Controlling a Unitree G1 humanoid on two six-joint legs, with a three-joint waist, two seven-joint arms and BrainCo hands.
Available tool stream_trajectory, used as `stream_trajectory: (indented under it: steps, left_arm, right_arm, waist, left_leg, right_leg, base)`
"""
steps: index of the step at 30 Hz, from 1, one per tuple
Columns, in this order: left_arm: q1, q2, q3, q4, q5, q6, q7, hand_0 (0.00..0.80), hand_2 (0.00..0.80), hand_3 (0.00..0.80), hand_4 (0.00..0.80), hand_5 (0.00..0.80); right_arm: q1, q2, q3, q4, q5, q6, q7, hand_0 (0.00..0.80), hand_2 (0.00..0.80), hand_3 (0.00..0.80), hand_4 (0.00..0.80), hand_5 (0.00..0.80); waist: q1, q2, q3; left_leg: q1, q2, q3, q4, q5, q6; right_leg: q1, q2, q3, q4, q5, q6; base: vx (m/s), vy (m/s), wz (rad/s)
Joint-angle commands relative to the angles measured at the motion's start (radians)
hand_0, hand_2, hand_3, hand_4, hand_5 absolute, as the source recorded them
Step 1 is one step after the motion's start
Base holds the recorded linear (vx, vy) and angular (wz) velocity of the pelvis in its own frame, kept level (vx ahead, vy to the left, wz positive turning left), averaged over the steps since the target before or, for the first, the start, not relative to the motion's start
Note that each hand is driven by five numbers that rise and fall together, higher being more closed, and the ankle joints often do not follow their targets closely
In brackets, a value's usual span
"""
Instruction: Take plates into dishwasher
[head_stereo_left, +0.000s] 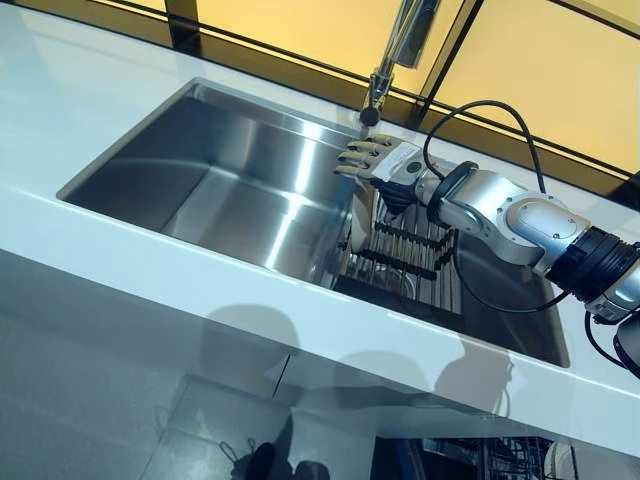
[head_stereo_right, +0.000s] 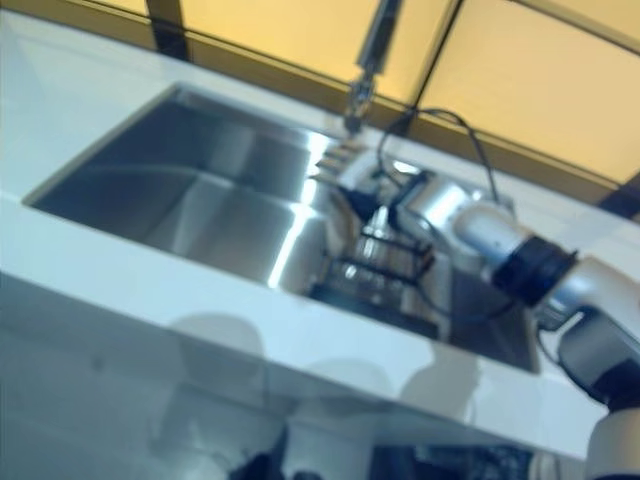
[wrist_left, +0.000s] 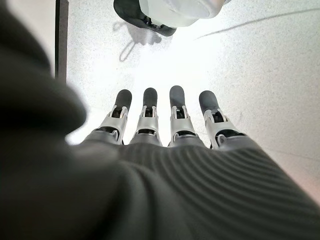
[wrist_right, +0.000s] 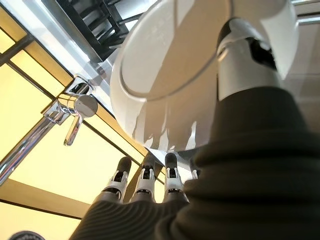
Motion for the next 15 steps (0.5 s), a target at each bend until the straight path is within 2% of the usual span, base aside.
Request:
stream_trajectory:
  steps: [1,15]
  left_arm:
    - [0.000,0.004,-0.011,0.001,-0.020,-0.015,-0.002,0.000,0.000,0.000,0.000,0.000]
    - [0.012,-0.006,-0.007,-0.016,-0.049,-0.018,-0.006,0.000,0.000,0.000,0.000,0.000]
  right_arm:
    - [-0.076,-0.021,0.036,-0.002,-0.034,0.034,0.000,0.000,0.000,0.000,0.000,0.000]
    - [-0.062,-0.017,0.037,0.007,-0.101,-0.001,0.036,0.000,0.000,0.000,0.000,0.000]
  waist:
    - [0.029,-0.039,0.005]
    - [0.036,-0.028,0.017]
  left_leg:
    - [0.050,0.023,0.068,-0.005,-0.065,-0.013]
    - [0.041,0.021,0.065,-0.005,-0.060,-0.014]
  right_leg:
    - [-0.032,-0.081,0.007,0.003,0.089,0.092]
    - [-0.039,-0.083,0.004,0.003,0.089,0.089]
  base:
    - [0.000,0.000,0.00]
    - [0.000,0.000,0.00]
